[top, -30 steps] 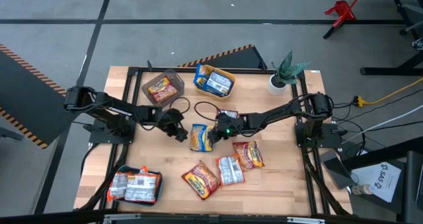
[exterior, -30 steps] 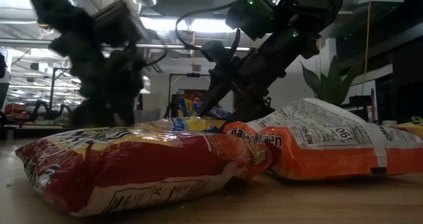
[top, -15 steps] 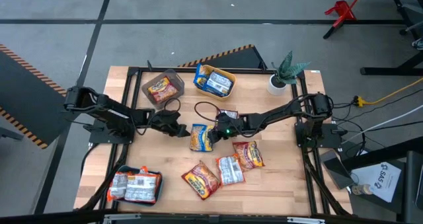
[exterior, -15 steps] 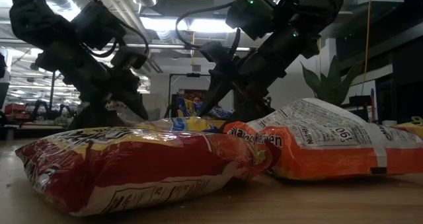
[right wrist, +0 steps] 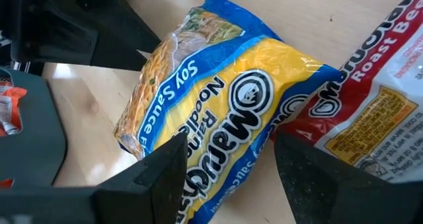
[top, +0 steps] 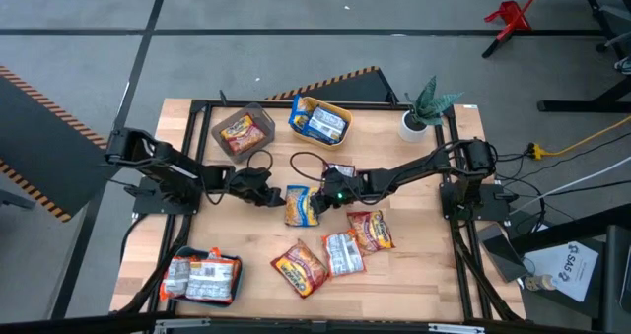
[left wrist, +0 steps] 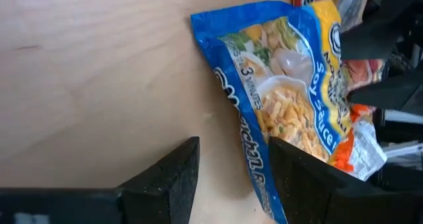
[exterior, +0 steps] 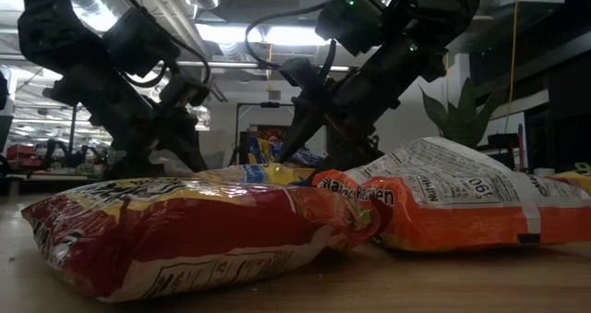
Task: Sort Maruchan noodles
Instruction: Put the blue noodle pack into the yellow bin
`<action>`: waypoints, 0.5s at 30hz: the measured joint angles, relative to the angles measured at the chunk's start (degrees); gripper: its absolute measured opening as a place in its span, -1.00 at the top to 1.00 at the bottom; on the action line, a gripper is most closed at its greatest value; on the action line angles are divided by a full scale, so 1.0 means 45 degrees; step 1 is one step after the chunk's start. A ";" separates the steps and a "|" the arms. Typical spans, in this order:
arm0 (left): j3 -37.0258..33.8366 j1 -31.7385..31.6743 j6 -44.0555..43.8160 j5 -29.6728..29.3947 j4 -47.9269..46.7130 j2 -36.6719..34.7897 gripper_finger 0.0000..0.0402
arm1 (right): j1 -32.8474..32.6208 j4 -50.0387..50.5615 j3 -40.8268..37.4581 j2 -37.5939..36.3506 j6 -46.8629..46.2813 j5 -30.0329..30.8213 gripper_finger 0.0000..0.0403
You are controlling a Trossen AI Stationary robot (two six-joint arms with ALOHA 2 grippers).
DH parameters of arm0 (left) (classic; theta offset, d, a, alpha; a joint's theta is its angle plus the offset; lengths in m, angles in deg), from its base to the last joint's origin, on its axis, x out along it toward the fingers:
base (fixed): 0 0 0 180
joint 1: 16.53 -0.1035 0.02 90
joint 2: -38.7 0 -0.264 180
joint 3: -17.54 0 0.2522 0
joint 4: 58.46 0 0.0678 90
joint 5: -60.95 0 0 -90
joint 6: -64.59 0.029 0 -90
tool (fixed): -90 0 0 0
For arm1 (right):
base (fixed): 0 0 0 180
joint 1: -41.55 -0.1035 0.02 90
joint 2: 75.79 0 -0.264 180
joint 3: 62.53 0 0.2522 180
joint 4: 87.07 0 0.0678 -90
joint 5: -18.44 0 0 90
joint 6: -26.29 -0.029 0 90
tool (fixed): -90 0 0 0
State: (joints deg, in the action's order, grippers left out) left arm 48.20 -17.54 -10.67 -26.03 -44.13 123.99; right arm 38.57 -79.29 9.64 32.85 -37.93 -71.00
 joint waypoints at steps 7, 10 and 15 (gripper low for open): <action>-0.0017 -0.0019 -0.0267 0.0110 0.0245 0.0015 0.13 | 0.0000 0.0010 0.0000 0.0001 0.0121 0.0214 -0.05; -0.0038 -0.0047 0.0150 0.0564 0.0522 0.0023 0.12 | 0.0000 0.0015 0.0000 0.0001 0.0354 0.0321 -0.05; -0.0070 -0.0053 0.0269 0.0818 0.1446 0.0083 0.01 | 0.0000 0.0015 0.0000 0.0001 0.0590 0.0304 -0.05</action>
State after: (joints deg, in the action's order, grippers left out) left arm 47.88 -17.78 -9.46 -22.34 -37.63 124.37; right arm 38.57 -79.22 9.64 32.85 -35.28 -69.63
